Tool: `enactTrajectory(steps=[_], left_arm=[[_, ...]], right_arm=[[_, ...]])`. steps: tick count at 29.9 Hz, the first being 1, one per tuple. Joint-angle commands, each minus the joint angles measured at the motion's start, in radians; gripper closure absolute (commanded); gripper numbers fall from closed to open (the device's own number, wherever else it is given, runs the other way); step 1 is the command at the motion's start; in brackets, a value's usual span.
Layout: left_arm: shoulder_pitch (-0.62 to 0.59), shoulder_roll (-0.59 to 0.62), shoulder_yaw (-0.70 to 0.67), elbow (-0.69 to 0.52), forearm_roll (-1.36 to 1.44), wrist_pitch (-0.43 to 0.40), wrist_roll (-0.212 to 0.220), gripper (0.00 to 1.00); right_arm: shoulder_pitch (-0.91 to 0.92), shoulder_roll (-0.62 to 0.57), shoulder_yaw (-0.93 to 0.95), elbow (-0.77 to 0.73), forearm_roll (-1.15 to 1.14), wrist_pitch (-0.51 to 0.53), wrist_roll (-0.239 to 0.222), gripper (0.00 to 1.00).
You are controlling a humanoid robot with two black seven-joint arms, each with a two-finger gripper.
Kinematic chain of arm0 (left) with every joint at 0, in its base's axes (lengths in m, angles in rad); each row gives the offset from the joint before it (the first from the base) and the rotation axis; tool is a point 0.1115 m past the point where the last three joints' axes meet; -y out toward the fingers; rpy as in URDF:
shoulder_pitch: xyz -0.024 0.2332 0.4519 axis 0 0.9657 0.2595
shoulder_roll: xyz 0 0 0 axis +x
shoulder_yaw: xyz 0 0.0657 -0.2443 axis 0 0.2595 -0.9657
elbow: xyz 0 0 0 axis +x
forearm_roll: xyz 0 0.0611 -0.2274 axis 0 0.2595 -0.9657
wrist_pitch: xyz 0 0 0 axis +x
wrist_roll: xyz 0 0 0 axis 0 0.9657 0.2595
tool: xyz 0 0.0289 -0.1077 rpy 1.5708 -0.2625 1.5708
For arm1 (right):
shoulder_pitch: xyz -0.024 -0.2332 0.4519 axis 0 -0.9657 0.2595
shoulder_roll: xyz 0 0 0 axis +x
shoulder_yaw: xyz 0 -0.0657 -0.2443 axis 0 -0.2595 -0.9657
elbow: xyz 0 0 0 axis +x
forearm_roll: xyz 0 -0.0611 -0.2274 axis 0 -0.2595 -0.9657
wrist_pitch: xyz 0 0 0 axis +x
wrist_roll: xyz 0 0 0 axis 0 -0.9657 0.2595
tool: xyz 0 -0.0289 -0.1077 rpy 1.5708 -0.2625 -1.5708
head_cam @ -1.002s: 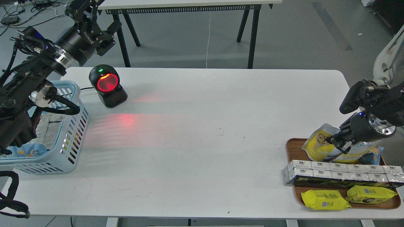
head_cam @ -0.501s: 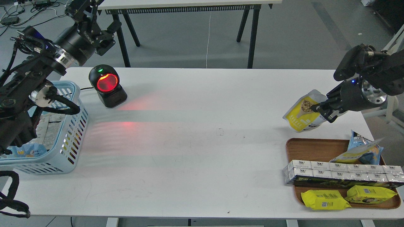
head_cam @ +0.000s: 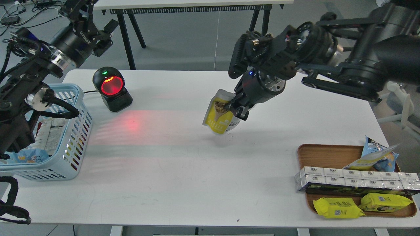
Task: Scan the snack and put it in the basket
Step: 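Lift the yellow bag and carry it toward the scanner, lowering it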
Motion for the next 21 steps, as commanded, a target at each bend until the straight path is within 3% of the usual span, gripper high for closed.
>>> enactTrajectory(steps=[1, 7, 10, 15, 16, 18, 21], left_arm=[[0.0, 0.006, 0.001, 0.001, -0.053, 0.0, 0.0, 0.0], [0.001, 0.012, 0.004, 0.001, -0.07, 0.0, 0.0, 0.0], [0.001, 0.012, 0.007, 0.004, -0.065, 0.0, 0.0, 0.0], [0.003, 0.01, 0.01, 0.004, -0.065, 0.0, 0.0, 0.0], [0.003, 0.01, 0.01, 0.004, -0.065, 0.0, 0.0, 0.0], [0.003, 0.009, 0.01, 0.004, -0.065, 0.0, 0.0, 0.0], [0.001, 0.009, 0.008, 0.004, -0.064, 0.0, 0.0, 0.0]], right_arm=[[-0.047, 0.168, -0.008, -0.113, -0.01, 0.0, 0.0, 1.0], [-0.055, 0.233, -0.016, -0.141, -0.013, 0.0, 0.0, 0.99], [-0.049, 0.233, -0.051, -0.141, -0.01, 0.0, 0.0, 0.87], [-0.056, 0.233, -0.065, -0.133, 0.006, 0.0, 0.0, 0.47], [-0.056, 0.233, -0.06, -0.133, 0.009, 0.0, 0.0, 0.35], [-0.055, 0.233, -0.048, -0.133, 0.025, 0.0, 0.0, 0.0], [-0.036, 0.233, -0.045, -0.136, 0.1, 0.0, 0.0, 0.02]])
